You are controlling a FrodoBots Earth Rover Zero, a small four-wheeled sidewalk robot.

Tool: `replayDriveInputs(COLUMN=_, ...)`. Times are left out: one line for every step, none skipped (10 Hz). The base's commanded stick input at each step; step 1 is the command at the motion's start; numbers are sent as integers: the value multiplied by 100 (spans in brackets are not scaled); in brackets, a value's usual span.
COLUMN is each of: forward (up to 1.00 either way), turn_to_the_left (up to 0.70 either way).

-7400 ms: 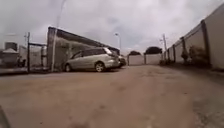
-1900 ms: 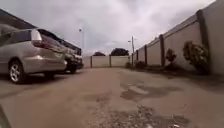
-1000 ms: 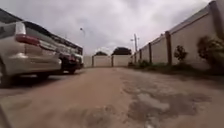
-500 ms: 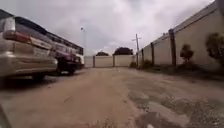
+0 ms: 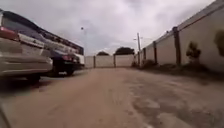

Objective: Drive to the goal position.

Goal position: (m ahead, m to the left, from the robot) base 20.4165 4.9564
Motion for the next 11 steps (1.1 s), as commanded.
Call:
replayDriveInputs(forward=85, turn_to_the_left=0)
replayDriveInputs(forward=85, turn_to_the_left=0)
replayDriveInputs(forward=85, turn_to_the_left=0)
replayDriveInputs(forward=85, turn_to_the_left=0)
replayDriveInputs(forward=85, turn_to_the_left=0)
replayDriveInputs(forward=85, turn_to_the_left=0)
replayDriveInputs(forward=85, turn_to_the_left=0)
replayDriveInputs(forward=85, turn_to_the_left=0)
replayDriveInputs(forward=85, turn_to_the_left=0)
replayDriveInputs(forward=85, turn_to_the_left=0)
replayDriveInputs(forward=85, turn_to_the_left=0)
